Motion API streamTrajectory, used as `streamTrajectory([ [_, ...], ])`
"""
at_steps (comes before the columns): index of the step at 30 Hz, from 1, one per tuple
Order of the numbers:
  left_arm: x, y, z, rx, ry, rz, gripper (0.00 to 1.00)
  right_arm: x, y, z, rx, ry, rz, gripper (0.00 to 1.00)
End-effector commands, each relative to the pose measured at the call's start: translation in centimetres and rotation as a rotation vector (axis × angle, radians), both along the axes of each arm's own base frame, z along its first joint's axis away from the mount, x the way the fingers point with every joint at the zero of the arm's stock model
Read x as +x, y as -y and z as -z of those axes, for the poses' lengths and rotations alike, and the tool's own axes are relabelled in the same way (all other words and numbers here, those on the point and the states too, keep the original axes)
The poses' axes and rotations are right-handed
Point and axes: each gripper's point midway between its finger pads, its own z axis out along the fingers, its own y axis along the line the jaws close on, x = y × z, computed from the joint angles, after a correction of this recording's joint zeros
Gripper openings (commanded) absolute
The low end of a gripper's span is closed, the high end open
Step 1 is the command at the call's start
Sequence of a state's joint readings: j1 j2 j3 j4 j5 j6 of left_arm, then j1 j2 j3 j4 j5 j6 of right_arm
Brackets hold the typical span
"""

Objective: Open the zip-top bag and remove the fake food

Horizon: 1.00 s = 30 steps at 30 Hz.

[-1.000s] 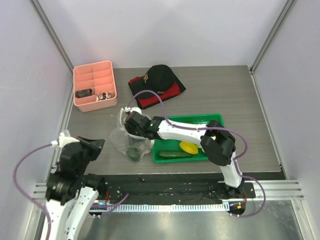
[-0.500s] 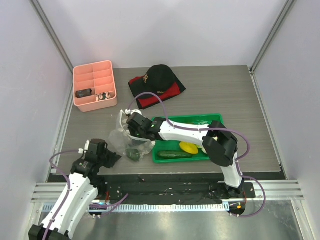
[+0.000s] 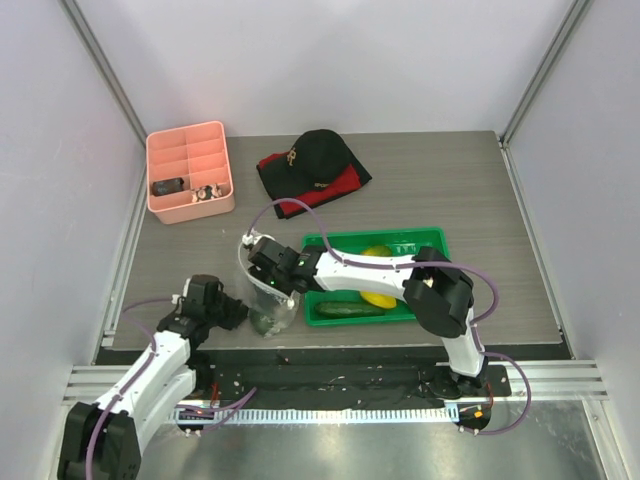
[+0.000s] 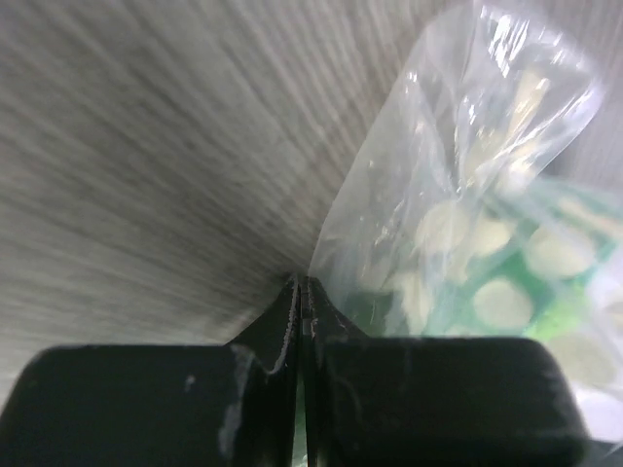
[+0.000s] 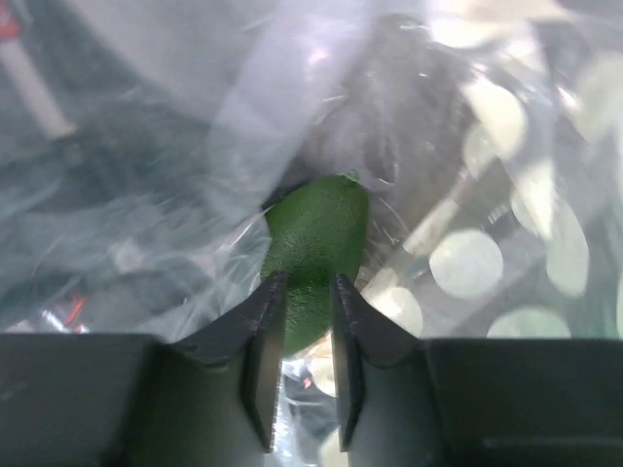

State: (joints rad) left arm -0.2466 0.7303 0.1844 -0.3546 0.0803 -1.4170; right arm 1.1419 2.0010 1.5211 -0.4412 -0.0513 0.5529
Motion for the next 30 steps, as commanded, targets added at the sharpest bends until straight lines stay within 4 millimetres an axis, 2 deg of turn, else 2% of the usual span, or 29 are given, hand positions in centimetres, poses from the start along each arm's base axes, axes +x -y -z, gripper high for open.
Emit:
streamTrajectory([
  [1, 1.9, 0.3, -1.5, -0.030, 0.097, -0.017, 0.00, -1.8, -0.1, -2.9, 0.044, -0.001, -0.049, 0.38],
  [6, 1.8, 0.4, -2.0, -0.040, 0.119, -0.020, 0.00, -2.2, -0.1, -1.9, 0.023, -0.035, -0.039, 0.47],
  [8, 1.1, 0.0, -1.8, -0.009, 0.103, -0.003, 0.00, -1.9, 0.0, -2.0, 0.021, -0.024, -0.014, 0.47],
  [9, 0.6, -0.5, -1.8, 0.021, 0.082, -0.002, 0.00, -1.7, 0.0, -2.0, 0.020, -0.017, -0.005, 0.47],
  [10, 1.2, -1.5, -3.6, 0.072, 0.131, -0.034, 0.00, -1.4, 0.1, -2.2, 0.020, -0.005, 0.004, 0.48],
  [11, -0.7, -2.8, -2.7, 0.140, 0.049, -0.046, 0.00, -1.4, 0.1, -2.5, 0.025, -0.002, 0.007, 0.48],
  [13, -0.6, -4.7, -6.0, 0.201, 0.129, -0.114, 0.00, -1.0, 0.2, -2.7, 0.030, -0.003, 0.018, 0.50],
  [14, -2.1, -5.4, -5.7, 0.229, 0.079, -0.127, 0.00, -0.9, 0.3, -2.9, 0.036, -0.009, 0.031, 0.50],
  [15, -2.4, -5.7, -6.2, 0.216, 0.077, -0.161, 0.01, -0.6, 0.4, -2.9, 0.037, -0.011, 0.044, 0.52],
  [16, -2.7, -5.8, -6.6, 0.203, 0.070, -0.176, 0.01, -0.5, 0.5, -2.9, 0.037, -0.016, 0.053, 0.55],
  [17, -3.2, -5.0, -6.4, 0.163, 0.037, -0.159, 0.00, -0.5, 0.5, -2.9, 0.040, -0.029, 0.063, 0.57],
  [19, -4.3, -3.6, -5.1, 0.098, -0.067, -0.130, 0.00, -0.3, 0.6, -2.7, 0.048, -0.067, 0.103, 0.63],
  [20, -5.3, -2.2, -4.2, 0.051, -0.165, -0.078, 0.00, -0.5, 0.6, -2.8, 0.056, -0.089, 0.111, 0.64],
  [22, -6.6, -2.0, -3.3, 0.062, -0.272, -0.053, 0.00, -0.7, 0.5, -2.7, 0.062, -0.125, 0.144, 0.67],
  [23, -7.1, -2.7, -3.0, 0.105, -0.320, -0.062, 0.00, -1.2, 0.5, -2.5, 0.063, -0.149, 0.144, 0.69],
  [25, -7.4, -2.9, -3.9, 0.128, -0.329, -0.047, 0.00, -1.1, 0.4, -2.2, 0.060, -0.193, 0.186, 0.70],
  [27, -6.9, -3.0, -5.1, 0.120, -0.272, -0.057, 0.00, -1.0, 0.5, -2.0, 0.047, -0.202, 0.218, 0.71],
  [30, -6.9, -2.5, -5.6, 0.073, -0.241, -0.063, 0.00, -0.7, 0.9, -1.6, 0.032, -0.199, 0.246, 0.72],
])
